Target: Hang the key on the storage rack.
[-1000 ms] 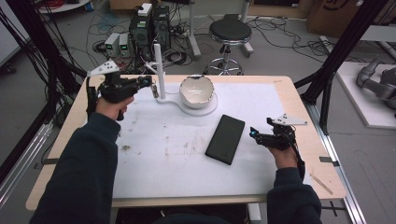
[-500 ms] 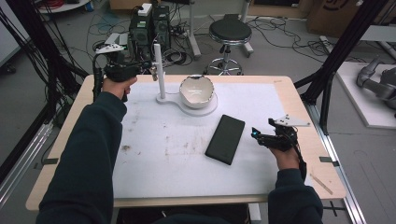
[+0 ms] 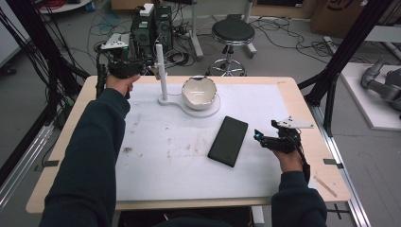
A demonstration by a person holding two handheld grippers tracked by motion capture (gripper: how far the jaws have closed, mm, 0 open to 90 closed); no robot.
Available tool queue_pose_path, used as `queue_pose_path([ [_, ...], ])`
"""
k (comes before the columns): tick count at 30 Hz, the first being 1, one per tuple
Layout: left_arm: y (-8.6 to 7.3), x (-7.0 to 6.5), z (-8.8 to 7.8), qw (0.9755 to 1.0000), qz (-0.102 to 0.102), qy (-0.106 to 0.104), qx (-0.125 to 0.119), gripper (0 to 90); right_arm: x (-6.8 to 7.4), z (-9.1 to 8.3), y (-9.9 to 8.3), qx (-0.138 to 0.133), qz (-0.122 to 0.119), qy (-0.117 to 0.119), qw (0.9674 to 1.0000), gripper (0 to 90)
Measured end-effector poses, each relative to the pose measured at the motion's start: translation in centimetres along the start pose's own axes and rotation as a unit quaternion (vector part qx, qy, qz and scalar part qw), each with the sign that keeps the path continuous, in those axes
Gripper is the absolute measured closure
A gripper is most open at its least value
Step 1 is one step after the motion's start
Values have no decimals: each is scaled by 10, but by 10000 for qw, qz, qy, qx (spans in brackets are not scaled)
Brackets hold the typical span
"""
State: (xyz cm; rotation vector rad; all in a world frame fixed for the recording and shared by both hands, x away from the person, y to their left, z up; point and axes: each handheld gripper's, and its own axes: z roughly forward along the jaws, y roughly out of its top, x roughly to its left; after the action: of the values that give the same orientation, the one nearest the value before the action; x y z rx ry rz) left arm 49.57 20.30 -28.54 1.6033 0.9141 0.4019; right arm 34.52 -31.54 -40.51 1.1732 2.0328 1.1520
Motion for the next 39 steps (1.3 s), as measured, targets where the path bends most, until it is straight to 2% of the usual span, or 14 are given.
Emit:
queue_pose_path([
  [7,-2,6,3,9998,-190,9,-57,878,0,-1,-1,1,4,7,10000,192],
  [11,-5,8,5,9997,-195,140,49,874,0,0,-1,2,7,11,10000,192],
  [14,-8,8,5,9994,-128,333,1,870,1,-1,-1,11,0,21,10000,192],
  [15,-9,9,5,9989,-112,454,13,822,1,-1,-1,7,13,22,10000,191],
  [16,-10,10,4,9980,-134,615,68,731,1,-1,-1,5,4,13,10000,192],
  [17,-11,10,2,9973,-142,709,150,695,1,-1,-1,8,8,12,10000,192],
  [20,-18,10,-8,9969,-125,773,93,677,1,-1,-1,17,6,21,10000,192],
  [24,-40,7,-28,9969,-121,781,-47,524,0,1,-1,23,-2,13,10000,191],
  [27,-60,1,-42,9967,-14,809,-101,382,1,1,-1,45,-7,26,10000,192],
  [30,-81,-10,-53,9965,340,764,-83,267,2,3,1,67,-45,31,10000,192],
  [31,-87,-15,-57,9959,507,743,-41,204,2,4,1,72,-54,34,10000,191],
  [32,-93,-19,-60,9951,585,793,-28,170,2,5,1,101,-54,30,9999,191],
  [37,-113,-32,-79,9936,634,898,-271,183,4,6,3,68,-92,34,9999,191],
  [39,-120,-34,-84,9932,657,912,-293,189,4,5,4,56,-70,15,10000,191],
])
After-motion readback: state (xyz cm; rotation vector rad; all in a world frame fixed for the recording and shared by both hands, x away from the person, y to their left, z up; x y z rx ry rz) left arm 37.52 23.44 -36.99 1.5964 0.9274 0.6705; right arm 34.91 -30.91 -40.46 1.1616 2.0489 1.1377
